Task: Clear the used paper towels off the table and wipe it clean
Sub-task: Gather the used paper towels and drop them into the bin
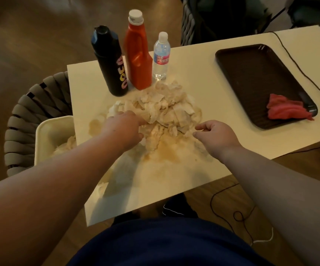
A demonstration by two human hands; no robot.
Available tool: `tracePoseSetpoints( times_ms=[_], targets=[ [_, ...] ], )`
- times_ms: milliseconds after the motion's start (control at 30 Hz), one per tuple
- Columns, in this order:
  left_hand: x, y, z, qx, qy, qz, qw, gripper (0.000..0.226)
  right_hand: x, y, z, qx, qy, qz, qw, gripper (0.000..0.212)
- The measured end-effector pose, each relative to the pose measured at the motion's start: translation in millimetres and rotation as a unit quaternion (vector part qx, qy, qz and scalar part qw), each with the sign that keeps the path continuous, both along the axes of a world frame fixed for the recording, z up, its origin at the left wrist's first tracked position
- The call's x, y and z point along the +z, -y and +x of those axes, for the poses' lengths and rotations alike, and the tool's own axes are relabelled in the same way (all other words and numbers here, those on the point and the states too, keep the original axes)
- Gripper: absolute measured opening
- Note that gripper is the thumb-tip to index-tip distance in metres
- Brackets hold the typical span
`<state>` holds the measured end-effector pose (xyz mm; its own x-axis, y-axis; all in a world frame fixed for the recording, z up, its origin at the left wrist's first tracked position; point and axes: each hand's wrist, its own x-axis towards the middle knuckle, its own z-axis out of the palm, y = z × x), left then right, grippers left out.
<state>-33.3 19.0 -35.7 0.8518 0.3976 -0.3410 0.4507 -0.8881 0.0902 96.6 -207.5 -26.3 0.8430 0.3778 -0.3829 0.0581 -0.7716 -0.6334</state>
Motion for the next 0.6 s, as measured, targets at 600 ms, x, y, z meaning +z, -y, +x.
tracePoseSetpoints(
  times_ms=[600],
  targets=[
    [-2.3,-0.5,-10.1,0.072,0.104,-0.026,0.992,0.022,-33.6,11.8,5.0,-0.009,-0.019,-0.011,1.000,0.027]
  ],
)
